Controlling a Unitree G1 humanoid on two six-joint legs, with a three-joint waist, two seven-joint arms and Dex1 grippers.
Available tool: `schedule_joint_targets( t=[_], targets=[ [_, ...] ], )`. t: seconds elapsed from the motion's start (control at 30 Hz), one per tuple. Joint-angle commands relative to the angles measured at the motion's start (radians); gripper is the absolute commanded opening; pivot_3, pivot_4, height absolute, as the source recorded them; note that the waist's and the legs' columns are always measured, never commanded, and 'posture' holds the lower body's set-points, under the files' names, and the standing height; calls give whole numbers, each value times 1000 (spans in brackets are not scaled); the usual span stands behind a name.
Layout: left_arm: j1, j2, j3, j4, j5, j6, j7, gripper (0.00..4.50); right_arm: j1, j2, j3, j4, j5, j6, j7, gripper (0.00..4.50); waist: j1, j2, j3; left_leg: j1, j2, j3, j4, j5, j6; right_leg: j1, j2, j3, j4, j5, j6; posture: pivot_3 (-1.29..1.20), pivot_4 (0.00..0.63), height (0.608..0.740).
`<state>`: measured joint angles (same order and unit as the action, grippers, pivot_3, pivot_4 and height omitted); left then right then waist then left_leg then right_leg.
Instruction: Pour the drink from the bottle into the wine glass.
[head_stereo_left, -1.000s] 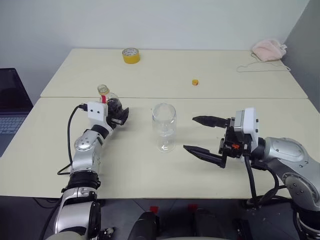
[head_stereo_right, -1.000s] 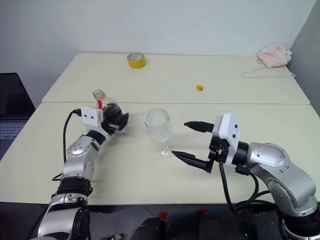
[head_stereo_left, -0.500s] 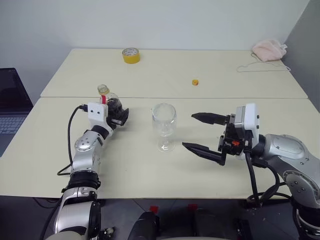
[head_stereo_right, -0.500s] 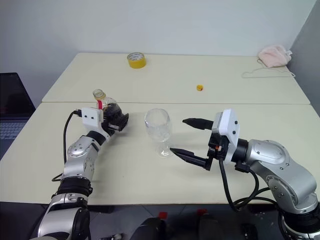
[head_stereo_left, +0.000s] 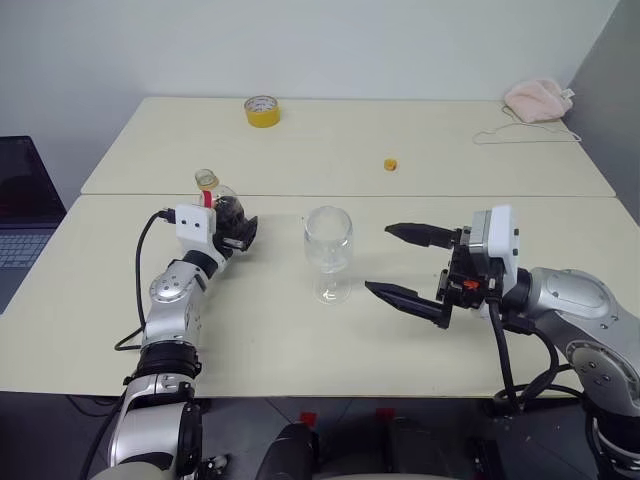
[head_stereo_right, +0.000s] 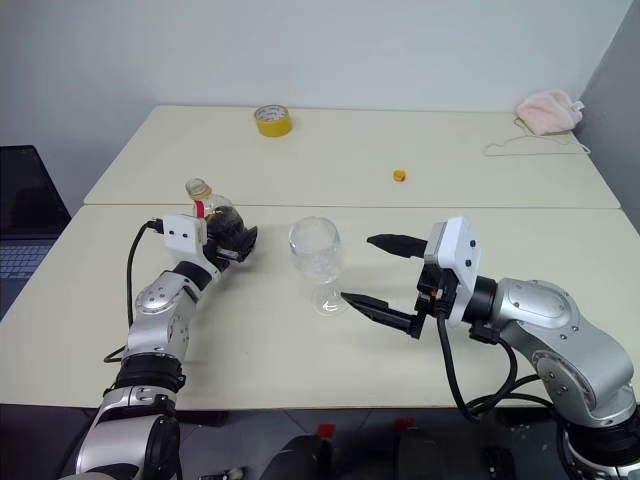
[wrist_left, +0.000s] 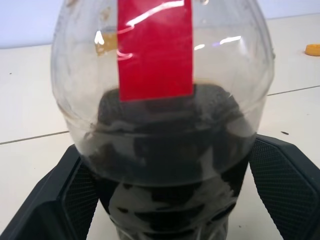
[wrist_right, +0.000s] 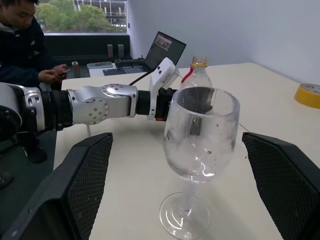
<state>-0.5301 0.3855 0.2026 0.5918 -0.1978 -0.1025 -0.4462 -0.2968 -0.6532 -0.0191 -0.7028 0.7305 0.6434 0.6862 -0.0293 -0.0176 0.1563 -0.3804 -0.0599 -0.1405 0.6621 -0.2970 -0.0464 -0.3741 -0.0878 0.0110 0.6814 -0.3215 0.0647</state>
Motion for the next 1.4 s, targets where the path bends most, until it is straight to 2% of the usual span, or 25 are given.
schedule_joint_targets(
  t=[0.03,0.57,1.03,1.13,1.3,1.4],
  targets=[
    [-23,1,3,-17,2,-21,6,4500,-25,-5,-35,-38,32,-1,-12,4445,0,0,0,0,0,0,0,0,0,0,0,0,0,0,0,0,150,740],
    [-44,6,8,12,2,-30,22,4500,-192,-32,-44,-5,142,122,-68,4445,0,0,0,0,0,0,0,0,0,0,0,0,0,0,0,0,150,740],
    [-37,10,11,8,-5,-29,7,4500,-212,-18,-38,-6,157,128,-73,4445,-1,0,0,0,0,0,0,0,0,0,0,0,0,0,0,0,150,740],
    [-39,10,12,11,-6,-29,6,3889,-212,-17,-36,-7,157,127,-75,4500,-1,0,0,-1,0,0,0,0,0,0,0,0,0,0,0,0,150,740],
    [-37,9,17,8,-10,-27,1,2238,-213,-17,-35,-8,162,125,-81,4500,-1,0,0,-1,0,0,0,0,0,-1,0,0,0,0,0,0,150,740],
    [-33,10,21,3,-13,-24,0,1597,-215,-15,-34,-7,161,123,-84,4500,-1,0,0,-1,0,0,0,0,0,-1,0,0,0,0,0,0,150,740]
  ],
)
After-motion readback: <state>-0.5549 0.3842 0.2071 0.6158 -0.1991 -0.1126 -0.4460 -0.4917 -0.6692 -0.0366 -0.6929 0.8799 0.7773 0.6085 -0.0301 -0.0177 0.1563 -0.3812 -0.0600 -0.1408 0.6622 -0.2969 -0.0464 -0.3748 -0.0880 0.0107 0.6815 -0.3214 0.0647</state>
